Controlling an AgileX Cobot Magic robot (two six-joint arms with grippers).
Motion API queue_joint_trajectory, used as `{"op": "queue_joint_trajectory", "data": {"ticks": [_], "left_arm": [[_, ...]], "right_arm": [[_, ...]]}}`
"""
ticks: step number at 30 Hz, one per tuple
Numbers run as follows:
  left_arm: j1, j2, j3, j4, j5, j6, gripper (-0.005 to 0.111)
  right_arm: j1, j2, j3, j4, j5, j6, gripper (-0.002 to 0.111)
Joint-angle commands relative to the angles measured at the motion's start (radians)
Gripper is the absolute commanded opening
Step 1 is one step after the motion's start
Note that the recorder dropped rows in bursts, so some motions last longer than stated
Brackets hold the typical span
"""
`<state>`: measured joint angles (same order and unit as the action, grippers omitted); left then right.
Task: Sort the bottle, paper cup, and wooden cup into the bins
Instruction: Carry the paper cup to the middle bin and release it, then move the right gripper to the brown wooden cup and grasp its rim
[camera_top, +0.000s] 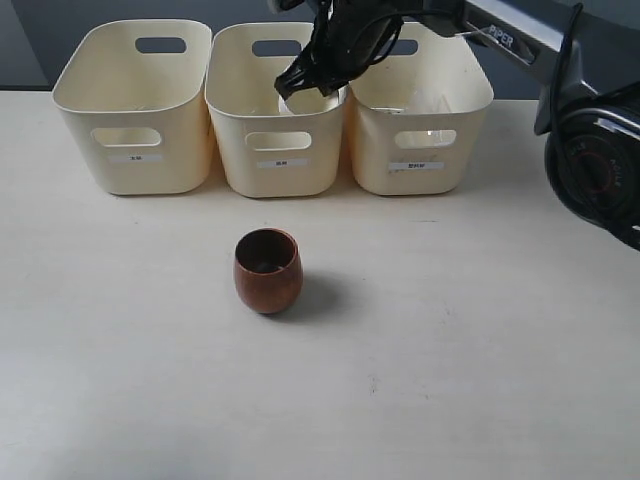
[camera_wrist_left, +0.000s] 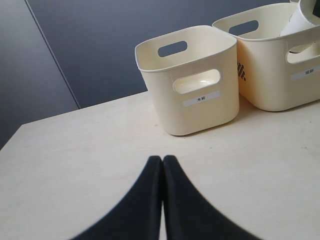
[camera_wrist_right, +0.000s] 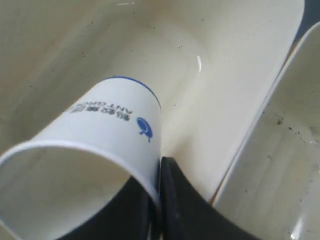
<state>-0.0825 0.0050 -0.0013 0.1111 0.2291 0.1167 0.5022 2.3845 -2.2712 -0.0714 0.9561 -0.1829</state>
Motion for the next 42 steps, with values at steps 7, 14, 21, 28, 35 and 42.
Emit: {"op": "queue_joint_trajectory", "data": {"ticks": [7, 14, 21, 28, 35, 42], "left_arm": [[0.003, -0.005, 0.001, 0.0, -0.004, -0.002, 0.0], [0.003, -0.005, 0.001, 0.0, -0.004, -0.002, 0.0], [0.003, -0.005, 0.001, 0.0, -0.004, -0.002, 0.0], [0.003, -0.005, 0.001, 0.0, -0.004, -0.002, 0.0], [0.003, -0.005, 0.001, 0.0, -0.004, -0.002, 0.0], [0.003, -0.005, 0.001, 0.0, -0.004, -0.002, 0.0]], "right_arm": [[-0.006, -0.002, -0.01, 0.071, -0.004, -0.008, 0.038], [-0.006, -0.017, -0.01, 0.071, 0.004, -0.008, 0.038], [-0.003, -0.103, -0.01, 0.108, 0.116, -0.008, 0.038], [0.0, -0.213, -0.01, 0.261, 0.265, -0.008, 0.038], [0.08, -0.295, 0.054, 0.328, 0.265, -0.004, 0.038], [0.222, -0.297, 0.147, 0.296, 0.265, -0.073, 0.038]]}}
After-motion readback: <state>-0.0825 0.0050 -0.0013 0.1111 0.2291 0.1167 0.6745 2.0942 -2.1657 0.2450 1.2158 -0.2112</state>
